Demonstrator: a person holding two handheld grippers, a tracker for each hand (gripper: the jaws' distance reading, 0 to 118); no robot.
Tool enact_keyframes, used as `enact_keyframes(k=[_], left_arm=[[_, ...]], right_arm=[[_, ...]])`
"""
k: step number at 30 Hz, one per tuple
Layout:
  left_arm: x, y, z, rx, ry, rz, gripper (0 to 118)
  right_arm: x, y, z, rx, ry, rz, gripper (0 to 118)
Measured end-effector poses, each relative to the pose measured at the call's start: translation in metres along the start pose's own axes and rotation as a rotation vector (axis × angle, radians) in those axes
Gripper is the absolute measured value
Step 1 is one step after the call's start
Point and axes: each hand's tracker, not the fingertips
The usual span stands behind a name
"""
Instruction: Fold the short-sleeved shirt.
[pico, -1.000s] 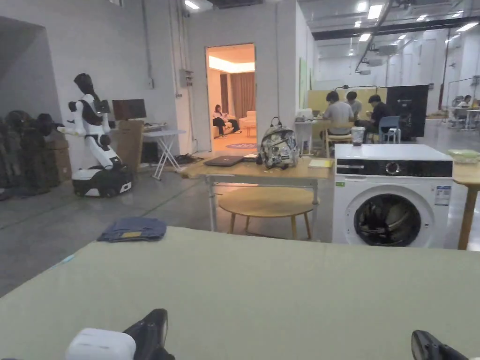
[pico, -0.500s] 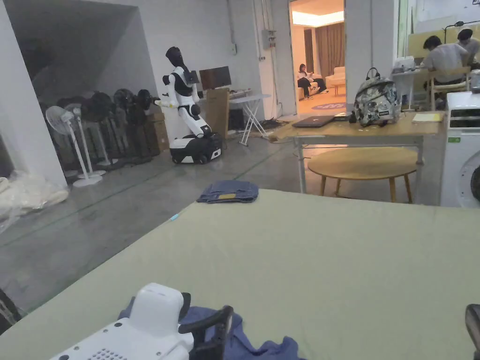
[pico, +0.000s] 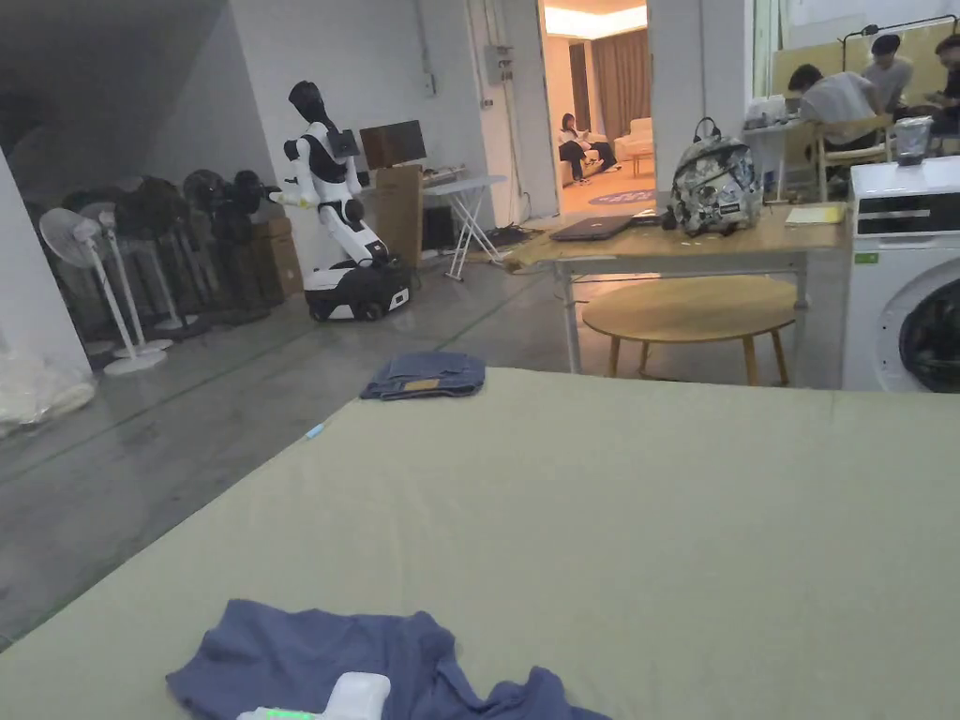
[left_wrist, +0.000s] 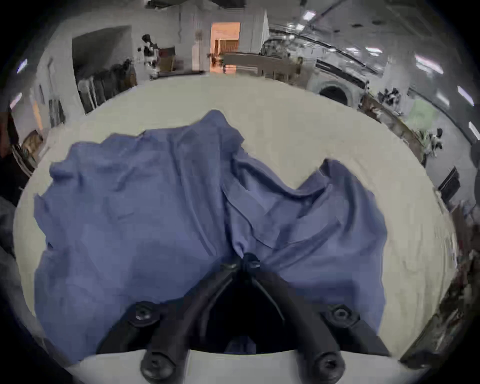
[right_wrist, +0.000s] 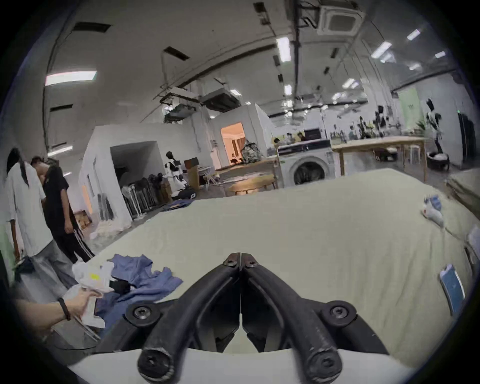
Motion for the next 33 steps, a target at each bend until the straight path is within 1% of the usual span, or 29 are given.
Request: enact_keyframes(k=[1, 2, 3, 4, 5, 7, 8, 9, 10, 12, 13, 15, 16, 17, 19, 20, 21, 22, 25, 26, 28, 31, 32, 33], left_arm=[[0.002, 0.003, -0.005, 0.018, 0.053, -0.046, 0], [0.005, 0.001, 0.005, 0.003, 0.050, -0.042, 0], [0.003, 0.006, 0.007, -0.001, 0.040, -0.023, 0], [0.000, 0.011, 0.013, 0.038, 0.000, 0.027, 0], [-0.006, 0.022, 0.027, 0.101, -0.055, 0.087, 0], [-0.018, 0.048, 0.065, 0.250, -0.066, 0.150, 0], [-0.020, 0.069, 0.091, 0.323, -0.046, 0.145, 0], [-0.019, 0.089, 0.113, 0.342, -0.012, 0.116, 0], [-0.007, 0.111, 0.150, 0.376, 0.065, 0.030, 0], [0.004, 0.147, 0.198, 0.460, 0.117, -0.071, 0], [0.011, 0.166, 0.222, 0.506, 0.113, -0.086, 0], [0.027, 0.195, 0.249, 0.587, 0.121, -0.167, 0], [0.047, 0.211, 0.263, 0.605, 0.159, -0.236, 0], [0.057, 0.218, 0.269, 0.608, 0.155, -0.256, 0], [0.092, 0.230, 0.275, 0.633, 0.106, -0.302, 0], [0.115, 0.231, 0.267, 0.660, 0.081, -0.308, 0], [0.132, 0.232, 0.258, 0.680, 0.047, -0.324, 0], [0.151, 0.228, 0.242, 0.650, -0.014, -0.309, 0], [0.218, 0.201, 0.175, 0.549, -0.248, -0.274, 0], [0.243, 0.186, 0.143, 0.547, -0.306, -0.293, 0], [0.306, 0.152, 0.100, 0.505, -0.411, -0.326, 0], [0.413, 0.088, 0.042, 0.306, -0.695, -0.303, 0], [0.448, 0.061, 0.029, 0.215, -0.797, -0.313, 0], [0.480, 0.032, 0.020, 0.169, -0.861, -0.343, 0]], right_arm=[[0.003, -0.005, 0.000, -0.010, -0.017, 0.007, 0], [0.005, -0.006, -0.002, -0.031, -0.029, 0.010, 0], [0.008, -0.005, -0.002, -0.041, -0.025, 0.013, 0], [0.010, -0.003, 0.002, -0.039, -0.020, 0.017, 0], [0.011, -0.002, 0.008, -0.026, -0.017, 0.025, 0], [0.016, 0.003, 0.013, -0.001, -0.026, 0.023, 0], [0.020, 0.005, 0.015, 0.006, -0.040, 0.011, 0], [0.022, 0.006, 0.016, 0.007, -0.043, 0.003, 0], [0.026, 0.007, 0.018, 0.011, -0.049, -0.009, 0], [0.032, 0.004, 0.021, 0.033, -0.076, -0.042, 0], [0.036, 0.002, 0.022, 0.037, -0.074, -0.065, 0], [0.041, 0.000, 0.022, 0.028, -0.068, -0.104, 0], [0.042, 0.000, 0.023, 0.027, -0.070, -0.101, 0], [0.042, 0.000, 0.025, 0.028, -0.072, -0.100, 0], [0.043, 0.001, 0.030, 0.043, -0.081, -0.084, 0], [0.045, 0.002, 0.034, 0.055, -0.084, -0.085, 0], [0.047, 0.003, 0.036, 0.060, -0.087, -0.090, 0], [0.050, 0.004, 0.039, 0.063, -0.092, -0.095, 0], [0.059, 0.008, 0.052, 0.082, -0.128, -0.097, 0], [0.063, 0.010, 0.059, 0.089, -0.147, -0.093, 0], [0.072, 0.013, 0.072, 0.098, -0.189, -0.089, 0], [0.091, 0.022, 0.097, 0.110, -0.259, -0.133, 0], [0.096, 0.023, 0.107, 0.133, -0.295, -0.141, 0], [0.101, 0.025, 0.116, 0.144, -0.327, -0.137, 0]])
